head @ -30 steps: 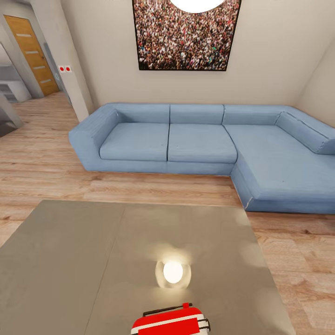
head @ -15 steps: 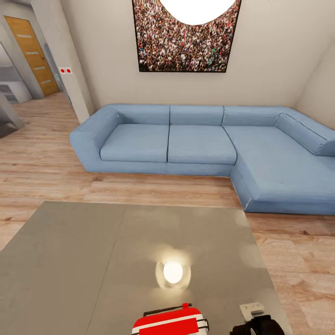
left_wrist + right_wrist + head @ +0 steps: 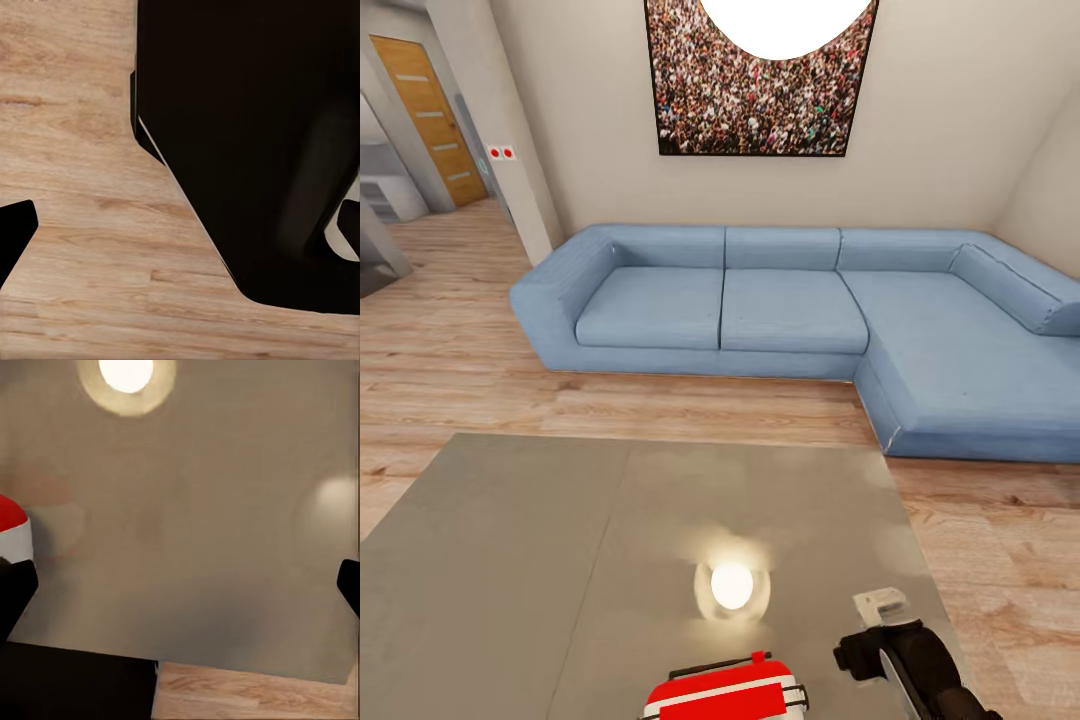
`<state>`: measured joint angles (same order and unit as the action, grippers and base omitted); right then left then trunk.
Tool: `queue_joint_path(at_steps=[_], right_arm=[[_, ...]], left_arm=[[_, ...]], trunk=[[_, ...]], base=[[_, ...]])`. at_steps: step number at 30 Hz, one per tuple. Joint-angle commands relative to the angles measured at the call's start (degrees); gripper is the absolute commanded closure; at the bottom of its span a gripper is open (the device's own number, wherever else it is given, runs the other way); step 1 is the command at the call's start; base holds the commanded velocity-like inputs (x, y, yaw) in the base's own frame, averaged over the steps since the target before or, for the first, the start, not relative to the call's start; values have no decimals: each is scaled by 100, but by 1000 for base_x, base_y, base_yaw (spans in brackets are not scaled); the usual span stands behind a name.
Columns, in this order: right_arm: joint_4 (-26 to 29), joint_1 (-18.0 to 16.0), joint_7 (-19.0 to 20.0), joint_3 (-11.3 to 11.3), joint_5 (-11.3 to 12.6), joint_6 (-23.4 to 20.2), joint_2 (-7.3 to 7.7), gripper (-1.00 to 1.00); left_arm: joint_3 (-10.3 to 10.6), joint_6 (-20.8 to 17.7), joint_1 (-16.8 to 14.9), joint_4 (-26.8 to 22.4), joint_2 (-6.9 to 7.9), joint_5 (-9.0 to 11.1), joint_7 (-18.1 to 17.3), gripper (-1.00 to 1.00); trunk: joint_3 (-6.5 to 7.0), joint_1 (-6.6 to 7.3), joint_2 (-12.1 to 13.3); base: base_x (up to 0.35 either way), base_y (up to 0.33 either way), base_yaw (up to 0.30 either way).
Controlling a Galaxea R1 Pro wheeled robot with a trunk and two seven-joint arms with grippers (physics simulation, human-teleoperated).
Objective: Turn on the radio receiver that's on the table in the living room.
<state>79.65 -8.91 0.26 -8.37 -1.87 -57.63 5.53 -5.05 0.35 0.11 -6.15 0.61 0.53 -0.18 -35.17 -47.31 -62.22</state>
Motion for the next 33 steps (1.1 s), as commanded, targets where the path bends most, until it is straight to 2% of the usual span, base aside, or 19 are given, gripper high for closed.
queue_joint_path(at_steps=[1,4,8,11,13,20,26,29,33], right_arm=[[9,-44,0,-43,-4,-4,0,-100],[25,-115,0,-119,-5,-9,0,-100],[39,-292,0,-366,1,-11,-4,-100],[113,-327,0,-864,-14,-18,-7,-100],[152,-334,0,-1102,-67,-19,-8,-100],[225,-339,0,-1321,-253,-25,-9,-100],[242,-339,0,-1993,-275,-26,-6,-100],[261,-339,0,-2107,-278,-25,-14,-100],[262,-339,-7,-2144,-320,-21,-8,-100]], left_arm=[[1,0,-1,0,0,0,0,-100],[3,0,0,-1,2,-3,4,-100],[4,0,0,-2,8,-9,7,-100],[3,1,-1,-1,62,-9,8,-100],[4,0,0,-1,134,-4,9,-100],[-4,3,-1,-1,214,7,9,-100],[-7,7,-2,1,228,8,9,-100],[-9,8,-2,1,229,8,9,-100],[-9,9,0,0,234,8,9,-100]], trunk=[[0,0,0],[0,0,0],[0,0,0],[0,0,0],[0,0,0],[0,0,0],[0,0,0],[0,0,0],[0,0,0]], base=[[0,0,0],[0,0,0],[0,0,0],[0,0,0],[0,0,0],[0,0,0],[0,0,0],[0,0,0],[0,0,0]])
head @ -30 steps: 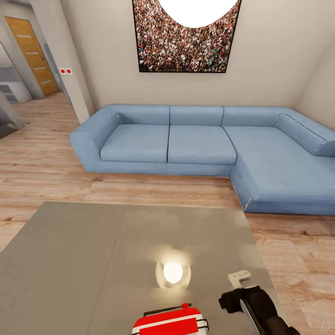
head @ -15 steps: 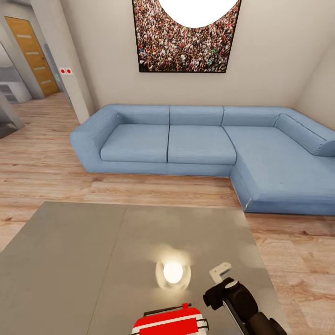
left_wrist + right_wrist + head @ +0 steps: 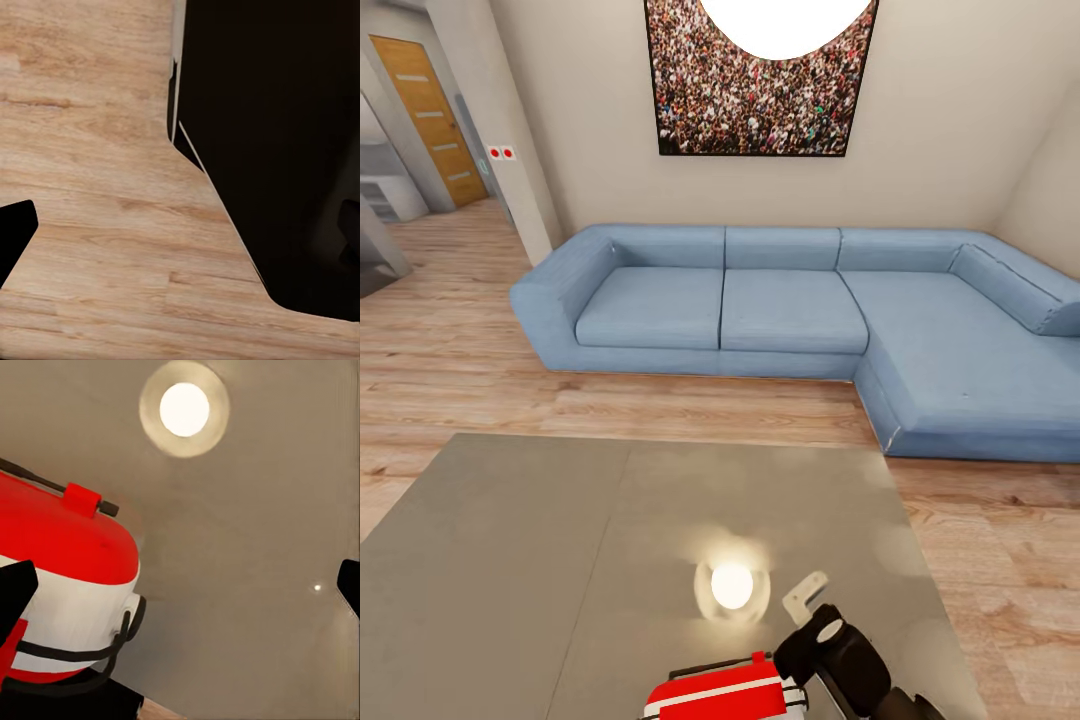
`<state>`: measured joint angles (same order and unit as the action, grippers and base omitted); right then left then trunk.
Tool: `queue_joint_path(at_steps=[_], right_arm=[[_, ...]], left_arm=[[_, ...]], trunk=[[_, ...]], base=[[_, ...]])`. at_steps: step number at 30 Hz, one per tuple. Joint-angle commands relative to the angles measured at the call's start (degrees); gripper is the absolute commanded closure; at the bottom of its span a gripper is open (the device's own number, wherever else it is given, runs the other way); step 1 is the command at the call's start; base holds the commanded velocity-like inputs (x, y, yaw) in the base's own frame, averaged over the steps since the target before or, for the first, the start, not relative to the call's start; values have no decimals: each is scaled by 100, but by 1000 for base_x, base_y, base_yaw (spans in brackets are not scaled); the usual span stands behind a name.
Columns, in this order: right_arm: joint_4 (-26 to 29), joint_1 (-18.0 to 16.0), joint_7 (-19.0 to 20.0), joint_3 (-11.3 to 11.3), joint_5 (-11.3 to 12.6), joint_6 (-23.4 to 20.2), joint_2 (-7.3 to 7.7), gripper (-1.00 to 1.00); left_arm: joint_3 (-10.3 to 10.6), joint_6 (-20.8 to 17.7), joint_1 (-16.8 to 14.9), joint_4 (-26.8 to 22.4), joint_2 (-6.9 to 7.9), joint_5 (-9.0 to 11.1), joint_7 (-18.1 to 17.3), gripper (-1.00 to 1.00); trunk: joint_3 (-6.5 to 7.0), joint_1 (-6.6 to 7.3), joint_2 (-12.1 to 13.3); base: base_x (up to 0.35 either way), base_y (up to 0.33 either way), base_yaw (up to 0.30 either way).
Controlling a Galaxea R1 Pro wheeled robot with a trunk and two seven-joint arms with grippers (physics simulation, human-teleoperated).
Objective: Turn on the radio receiver that's on the table in the living room.
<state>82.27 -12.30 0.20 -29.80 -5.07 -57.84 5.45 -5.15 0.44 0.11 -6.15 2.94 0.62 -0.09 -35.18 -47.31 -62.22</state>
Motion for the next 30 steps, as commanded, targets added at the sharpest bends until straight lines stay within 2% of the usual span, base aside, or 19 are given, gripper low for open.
queue_joint_path(at_steps=[1,3,4,5,6,8,10,11,15,18,23,27,30], right_arm=[[0,0,-4,-6,-67,0,3,-100],[5,0,-4,-72,-438,1,-2,-100],[7,0,-3,-187,-776,1,-16,-100],[7,0,-3,-298,-969,1,-26,-100],[8,0,-3,-364,-1053,1,-29,-100],[8,0,-2,-738,-1334,1,-48,-100],[8,0,-2,-977,-1433,1,-111,-100],[8,0,-2,-1020,-1453,1,-153,-100],[14,0,-2,-1082,-1516,0,-264,-100],[35,0,-2,-1094,-1716,-6,-346,-100],[43,0,-2,-1168,-1896,-7,-401,-100],[43,0,-2,-1695,-1923,-8,-404,-100],[44,0,-2,-1867,-1927,-8,-404,-100]], left_arm=[[0,0,-1,0,2,0,0,-100],[3,0,-1,0,-2,0,0,-100],[4,0,-1,0,-3,0,0,-100],[4,0,-2,0,-4,0,0,-100],[4,0,0,0,-4,0,0,-100],[5,0,1,0,-4,0,0,-100],[3,0,-1,0,0,0,0,-100],[1,0,-1,0,2,0,0,-100],[-1,0,0,0,4,0,0,-100],[2,0,-1,1,4,0,0,-100],[0,0,0,1,4,0,0,-100],[3,0,-1,3,4,0,0,-100],[-1,0,0,1,4,0,0,-100]], trunk=[[0,0,0],[0,0,0],[0,0,0],[0,0,0],[0,0,0],[0,0,0],[0,0,0],[0,0,0],[0,0,0],[0,0,0],[90,110,201],[162,198,361],[215,264,481]], base=[[0,0,0],[0,0,0],[0,0,0],[0,0,0],[0,0,0],[0,0,0],[0,0,0],[0,0,0],[0,0,0],[0,0,0],[0,0,0],[0,0,0],[0,0,0]])
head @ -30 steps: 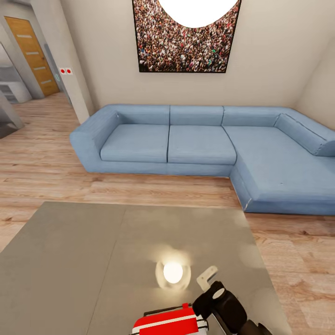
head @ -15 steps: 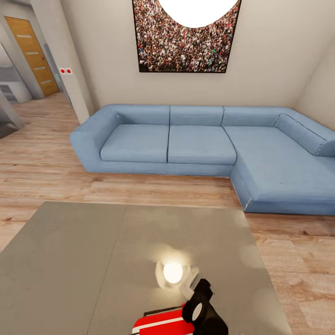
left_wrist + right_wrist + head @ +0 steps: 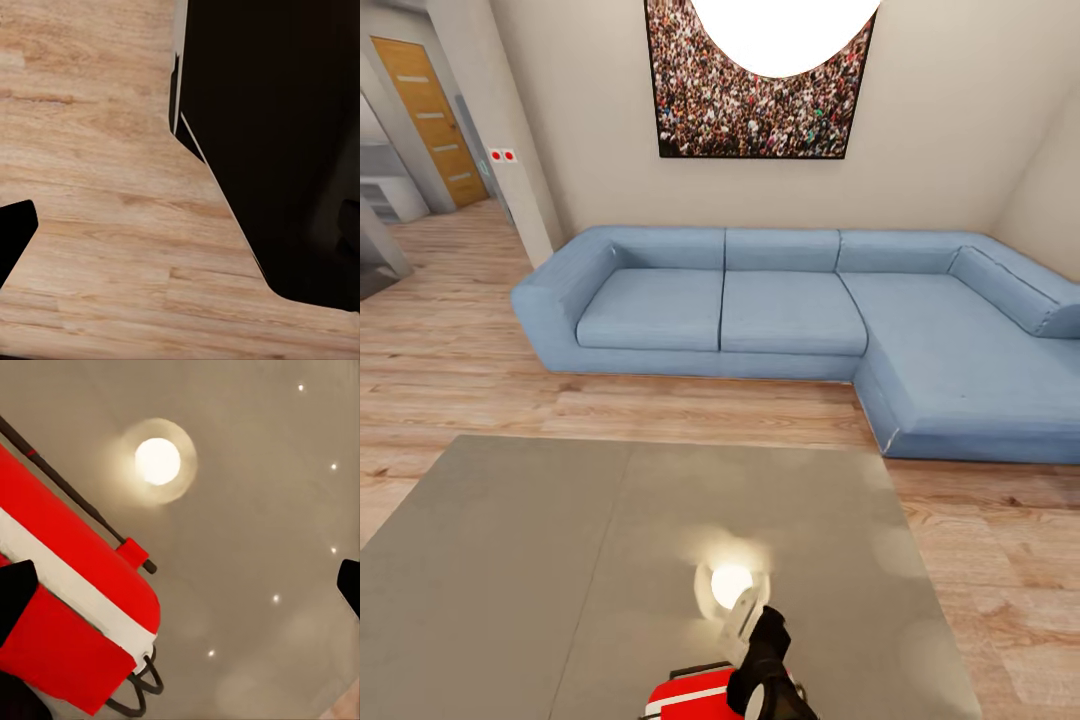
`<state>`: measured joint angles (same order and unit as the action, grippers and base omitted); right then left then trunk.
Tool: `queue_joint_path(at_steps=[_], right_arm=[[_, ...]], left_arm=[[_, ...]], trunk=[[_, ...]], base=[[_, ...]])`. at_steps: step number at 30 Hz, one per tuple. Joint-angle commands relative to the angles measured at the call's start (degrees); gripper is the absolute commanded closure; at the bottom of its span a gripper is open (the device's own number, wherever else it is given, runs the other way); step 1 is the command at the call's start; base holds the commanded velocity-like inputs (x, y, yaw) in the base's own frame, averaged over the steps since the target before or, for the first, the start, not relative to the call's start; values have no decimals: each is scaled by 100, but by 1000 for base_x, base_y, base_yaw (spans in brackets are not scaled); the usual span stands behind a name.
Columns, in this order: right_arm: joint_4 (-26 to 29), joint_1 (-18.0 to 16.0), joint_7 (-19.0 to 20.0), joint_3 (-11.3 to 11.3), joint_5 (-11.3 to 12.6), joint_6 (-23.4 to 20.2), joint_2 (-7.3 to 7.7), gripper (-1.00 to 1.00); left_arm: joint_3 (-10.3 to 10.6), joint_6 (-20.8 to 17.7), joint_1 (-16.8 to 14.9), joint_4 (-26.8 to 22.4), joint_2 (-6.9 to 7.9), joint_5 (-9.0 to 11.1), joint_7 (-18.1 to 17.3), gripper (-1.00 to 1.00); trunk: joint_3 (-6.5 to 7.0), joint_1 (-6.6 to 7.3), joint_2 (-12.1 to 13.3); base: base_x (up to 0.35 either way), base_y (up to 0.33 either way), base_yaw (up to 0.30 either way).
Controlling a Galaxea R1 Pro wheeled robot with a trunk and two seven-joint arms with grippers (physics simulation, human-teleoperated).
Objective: Turn on the radio receiver that's on the table in the living room.
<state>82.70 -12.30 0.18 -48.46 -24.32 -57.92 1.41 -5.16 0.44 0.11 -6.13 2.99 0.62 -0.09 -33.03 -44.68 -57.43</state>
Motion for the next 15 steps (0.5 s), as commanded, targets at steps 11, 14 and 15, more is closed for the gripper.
queue_joint_path(at_steps=[11,14,15], right_arm=[[2,0,0,-842,-233,0,35,-100],[6,0,0,-954,-430,0,24,-100],[7,0,0,-970,-469,-2,22,-100]], left_arm=[[-2,0,-1,7,3,0,0,-100],[-3,0,-2,7,7,0,0,-100],[-3,0,0,7,7,0,0,-100]], trunk=[[126,154,282],[126,154,282],[126,154,282]], base=[[0,0,0],[0,0,0],[0,0,0]])
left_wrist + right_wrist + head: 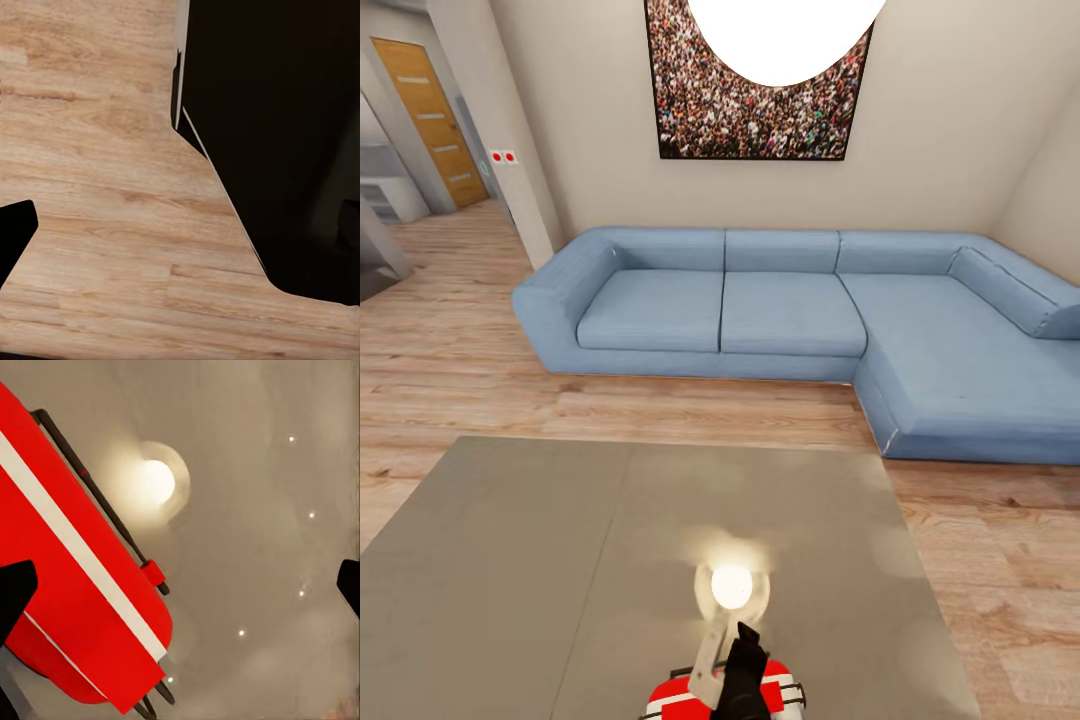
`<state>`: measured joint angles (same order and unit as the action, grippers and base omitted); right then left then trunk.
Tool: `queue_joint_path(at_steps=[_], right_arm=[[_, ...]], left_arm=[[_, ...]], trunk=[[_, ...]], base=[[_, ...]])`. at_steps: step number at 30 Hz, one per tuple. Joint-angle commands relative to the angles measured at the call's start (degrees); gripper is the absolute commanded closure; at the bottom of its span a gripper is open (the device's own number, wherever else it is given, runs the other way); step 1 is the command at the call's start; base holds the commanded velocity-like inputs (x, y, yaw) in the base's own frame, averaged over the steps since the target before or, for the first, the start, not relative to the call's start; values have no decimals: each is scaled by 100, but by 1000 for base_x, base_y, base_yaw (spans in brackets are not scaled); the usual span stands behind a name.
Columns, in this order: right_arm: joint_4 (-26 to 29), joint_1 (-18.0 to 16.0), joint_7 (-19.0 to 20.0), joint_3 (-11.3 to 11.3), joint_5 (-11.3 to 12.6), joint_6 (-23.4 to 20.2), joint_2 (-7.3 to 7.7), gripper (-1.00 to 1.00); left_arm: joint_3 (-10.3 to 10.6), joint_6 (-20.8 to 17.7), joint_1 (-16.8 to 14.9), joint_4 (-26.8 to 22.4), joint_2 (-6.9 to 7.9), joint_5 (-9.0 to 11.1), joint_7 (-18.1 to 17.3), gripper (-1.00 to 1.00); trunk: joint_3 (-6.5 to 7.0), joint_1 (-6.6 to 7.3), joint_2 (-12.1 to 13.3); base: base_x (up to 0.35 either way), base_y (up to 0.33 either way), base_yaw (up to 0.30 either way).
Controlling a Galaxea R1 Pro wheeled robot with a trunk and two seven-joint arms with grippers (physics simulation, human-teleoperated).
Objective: Turn on the radio receiver that's on the table in the living room.
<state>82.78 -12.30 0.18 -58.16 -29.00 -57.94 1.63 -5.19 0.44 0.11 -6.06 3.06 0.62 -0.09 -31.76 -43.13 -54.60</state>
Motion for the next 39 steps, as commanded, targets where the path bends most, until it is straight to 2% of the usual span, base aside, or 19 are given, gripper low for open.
queue_joint_path(at_steps=[1,7,11,12,14,24,28,32,35,38,39], right_arm=[[0,0,0,-6,-15,0,-1,-100],[1,0,0,-60,-67,0,-2,-100],[2,0,0,-408,-75,-1,28,-100],[0,0,0,-680,-78,-5,40,-100],[0,0,0,-820,-79,-3,44,-100],[1,0,0,-1067,-80,1,48,-100],[2,0,0,-1377,-80,2,48,-100],[-5,0,0,-1540,-83,2,48,-100],[-12,0,0,-1573,-184,2,48,-100],[-20,0,0,-1576,-521,2,43,-100],[-21,0,0,-1578,-558,2,40,-100]], left_arm=[[0,0,0,0,0,0,0,-100],[0,0,-2,0,1,0,0,-100],[0,0,0,0,1,0,0,-100],[0,0,-1,0,1,0,0,-100],[0,0,0,0,1,0,0,-100],[5,0,-2,0,1,0,0,-100],[2,0,0,0,1,0,0,-100],[2,0,0,0,1,0,0,-100],[2,0,-1,0,1,0,0,-100],[5,0,-2,0,30,0,0,-100],[5,0,-2,0,42,0,0,-100]], trunk=[[0,0,0],[0,0,0],[0,0,0],[0,0,0],[0,0,0],[0,0,0],[0,0,0],[0,0,0],[0,0,0],[0,0,0],[0,0,0]], base=[[0,0,0],[0,0,0],[0,0,0],[0,0,0],[0,0,0],[0,0,0],[0,0,0],[0,0,0],[0,0,0],[0,0,0],[0,0,0]])
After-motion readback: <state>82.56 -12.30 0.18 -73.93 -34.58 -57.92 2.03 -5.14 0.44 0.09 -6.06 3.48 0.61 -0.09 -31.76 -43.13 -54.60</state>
